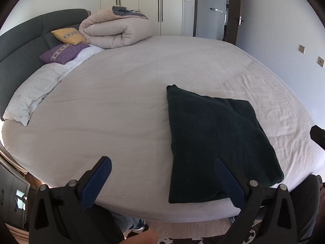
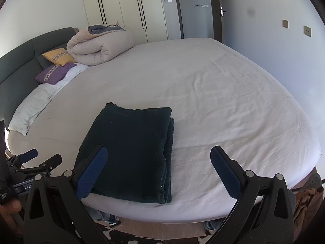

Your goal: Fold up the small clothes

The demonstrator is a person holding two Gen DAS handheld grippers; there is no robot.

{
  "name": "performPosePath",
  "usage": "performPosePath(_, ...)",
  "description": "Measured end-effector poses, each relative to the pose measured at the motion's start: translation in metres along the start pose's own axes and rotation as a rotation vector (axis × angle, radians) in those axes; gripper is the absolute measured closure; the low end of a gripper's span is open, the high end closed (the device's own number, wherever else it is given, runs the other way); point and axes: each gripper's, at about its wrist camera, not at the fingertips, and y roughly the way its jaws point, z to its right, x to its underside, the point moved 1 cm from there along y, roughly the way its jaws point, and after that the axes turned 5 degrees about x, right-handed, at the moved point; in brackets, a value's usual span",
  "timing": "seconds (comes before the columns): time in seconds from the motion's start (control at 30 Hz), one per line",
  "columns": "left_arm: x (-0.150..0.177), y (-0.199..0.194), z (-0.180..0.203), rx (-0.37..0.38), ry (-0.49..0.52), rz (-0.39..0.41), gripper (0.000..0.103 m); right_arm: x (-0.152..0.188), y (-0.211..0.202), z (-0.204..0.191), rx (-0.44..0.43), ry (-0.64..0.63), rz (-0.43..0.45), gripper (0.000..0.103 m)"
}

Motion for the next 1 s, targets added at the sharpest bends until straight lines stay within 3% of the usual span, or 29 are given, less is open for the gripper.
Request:
performPosePath(0.37,0.002,0.003,0.001,0.011,0.004,-0.009,0.000,0.012,0.004,-0.019,0.014,-0.056,-0.020,0.000)
performPosePath(1.0,0.004,0.009,-0.008,0.003,-0.025,-0.022,0.000,0.018,0.029,-0.018,0.028,-0.055,-0.084,0.000)
